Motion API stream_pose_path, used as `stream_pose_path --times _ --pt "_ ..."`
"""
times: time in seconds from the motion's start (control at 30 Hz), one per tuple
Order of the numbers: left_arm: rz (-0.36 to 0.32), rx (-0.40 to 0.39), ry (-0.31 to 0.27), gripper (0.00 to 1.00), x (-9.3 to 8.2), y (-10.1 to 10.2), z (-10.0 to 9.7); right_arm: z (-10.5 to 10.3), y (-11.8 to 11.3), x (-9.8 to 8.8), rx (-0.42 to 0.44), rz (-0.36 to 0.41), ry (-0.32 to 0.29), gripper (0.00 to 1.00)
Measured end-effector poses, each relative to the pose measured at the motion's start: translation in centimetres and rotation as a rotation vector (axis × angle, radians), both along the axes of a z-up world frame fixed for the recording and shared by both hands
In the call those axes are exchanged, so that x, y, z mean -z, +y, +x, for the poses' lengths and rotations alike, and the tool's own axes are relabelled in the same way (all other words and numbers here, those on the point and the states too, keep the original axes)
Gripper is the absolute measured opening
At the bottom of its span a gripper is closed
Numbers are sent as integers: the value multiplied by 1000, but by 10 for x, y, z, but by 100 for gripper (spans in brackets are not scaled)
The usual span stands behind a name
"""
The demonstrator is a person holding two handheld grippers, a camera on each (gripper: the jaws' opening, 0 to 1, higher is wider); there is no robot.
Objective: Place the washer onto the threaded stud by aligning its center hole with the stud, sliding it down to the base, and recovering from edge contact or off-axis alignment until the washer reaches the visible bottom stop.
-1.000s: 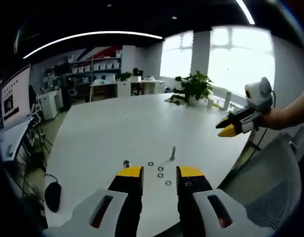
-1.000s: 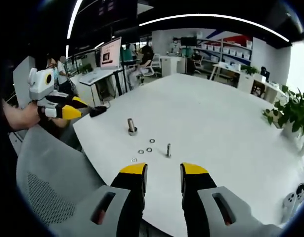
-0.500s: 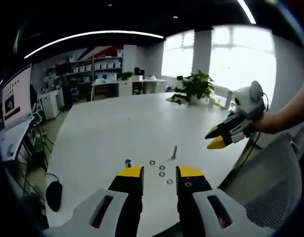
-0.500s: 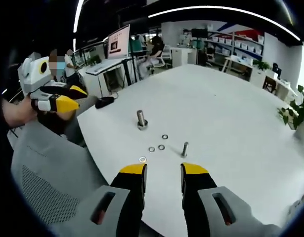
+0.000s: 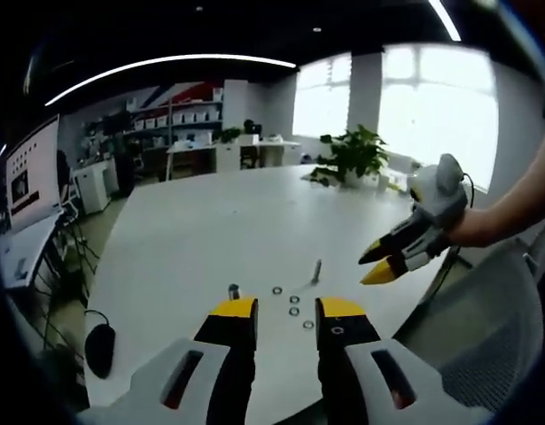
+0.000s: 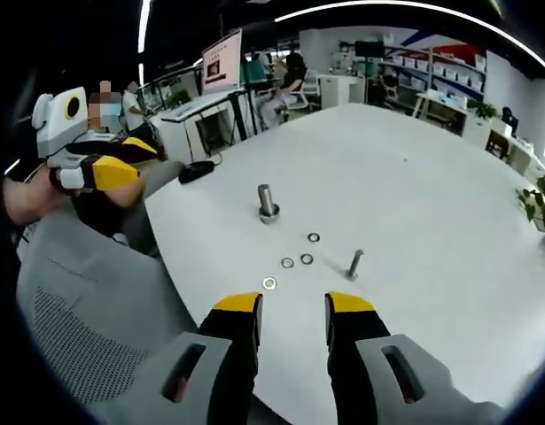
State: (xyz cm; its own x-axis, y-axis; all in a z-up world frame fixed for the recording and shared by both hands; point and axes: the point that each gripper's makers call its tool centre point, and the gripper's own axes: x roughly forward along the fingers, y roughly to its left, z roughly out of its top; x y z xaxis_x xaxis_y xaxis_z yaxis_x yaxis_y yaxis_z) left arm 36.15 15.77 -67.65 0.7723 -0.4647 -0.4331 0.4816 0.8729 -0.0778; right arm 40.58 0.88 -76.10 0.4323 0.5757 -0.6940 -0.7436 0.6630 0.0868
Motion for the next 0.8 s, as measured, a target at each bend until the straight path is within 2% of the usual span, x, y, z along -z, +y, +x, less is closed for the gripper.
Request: stream_pose_path --times 0.8 --pt "14 -2 -14 24 -1 1 -1 2 24 36 -44 -52 67 31"
